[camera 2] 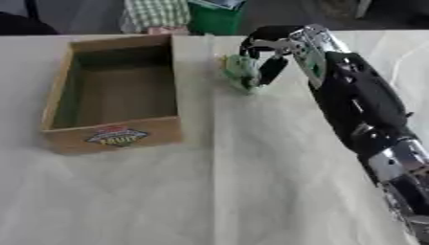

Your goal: Pick up objects on the table and place them in the box.

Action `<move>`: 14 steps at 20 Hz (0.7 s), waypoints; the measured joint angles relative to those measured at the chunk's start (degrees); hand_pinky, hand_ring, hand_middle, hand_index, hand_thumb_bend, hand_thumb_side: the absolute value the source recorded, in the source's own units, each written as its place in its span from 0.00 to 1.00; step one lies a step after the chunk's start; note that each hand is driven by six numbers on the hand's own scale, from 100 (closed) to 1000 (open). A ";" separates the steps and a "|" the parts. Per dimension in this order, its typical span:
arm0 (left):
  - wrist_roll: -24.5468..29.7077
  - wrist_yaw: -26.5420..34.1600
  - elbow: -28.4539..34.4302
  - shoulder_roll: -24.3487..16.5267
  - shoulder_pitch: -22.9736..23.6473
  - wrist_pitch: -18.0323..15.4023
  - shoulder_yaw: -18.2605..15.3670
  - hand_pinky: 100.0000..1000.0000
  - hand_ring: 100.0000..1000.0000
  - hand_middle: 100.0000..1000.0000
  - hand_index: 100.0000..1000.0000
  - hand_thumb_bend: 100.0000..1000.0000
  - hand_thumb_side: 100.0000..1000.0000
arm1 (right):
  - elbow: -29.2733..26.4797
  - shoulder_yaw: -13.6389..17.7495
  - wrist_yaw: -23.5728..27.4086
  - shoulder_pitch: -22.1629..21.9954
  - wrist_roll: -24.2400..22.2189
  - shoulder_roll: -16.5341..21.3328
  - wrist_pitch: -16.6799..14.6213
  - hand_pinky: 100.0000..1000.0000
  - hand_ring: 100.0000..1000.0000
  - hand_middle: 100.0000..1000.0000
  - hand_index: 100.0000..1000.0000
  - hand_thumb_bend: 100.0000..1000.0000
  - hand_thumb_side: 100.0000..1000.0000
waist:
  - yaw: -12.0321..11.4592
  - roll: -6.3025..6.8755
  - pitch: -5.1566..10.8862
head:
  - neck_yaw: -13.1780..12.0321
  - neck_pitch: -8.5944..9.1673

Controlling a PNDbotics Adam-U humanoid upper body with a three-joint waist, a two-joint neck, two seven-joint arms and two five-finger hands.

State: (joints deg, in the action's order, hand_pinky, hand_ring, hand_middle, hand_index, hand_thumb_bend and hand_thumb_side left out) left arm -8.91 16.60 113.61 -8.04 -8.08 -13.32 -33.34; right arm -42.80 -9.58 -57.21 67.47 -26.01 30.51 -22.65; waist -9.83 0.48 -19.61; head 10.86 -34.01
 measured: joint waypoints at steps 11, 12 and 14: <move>0.02 0.03 0.00 0.00 -0.07 -0.01 0.00 0.71 0.49 0.47 0.66 0.00 0.52 | -1.27 -0.31 1.96 -0.37 4.95 -0.52 1.95 0.76 0.54 0.23 0.47 0.00 0.00 | 0.04 -0.04 0.12 | 0.25 0.15; 0.01 0.03 0.00 0.00 -0.07 -0.01 0.00 0.71 0.49 0.47 0.66 0.00 0.52 | -2.01 -0.33 3.28 -0.17 4.58 -0.52 2.33 0.76 0.54 0.23 0.47 0.00 0.00 | 0.07 -0.07 0.24 | 0.23 0.08; 0.00 0.03 0.00 -0.01 -0.08 0.00 0.00 0.71 0.49 0.47 0.66 0.00 0.52 | -3.90 -0.33 6.15 0.56 3.88 -0.47 3.50 0.76 0.53 0.21 0.47 0.00 0.02 | 0.26 -0.22 0.64 | 0.19 -0.09</move>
State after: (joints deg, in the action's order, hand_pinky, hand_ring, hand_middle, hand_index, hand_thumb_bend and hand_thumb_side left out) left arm -8.91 16.63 113.61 -8.05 -8.16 -13.32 -33.34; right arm -46.70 -9.91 -51.06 68.03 -22.12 30.03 -19.16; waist -9.56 0.27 -18.98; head 11.05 -34.10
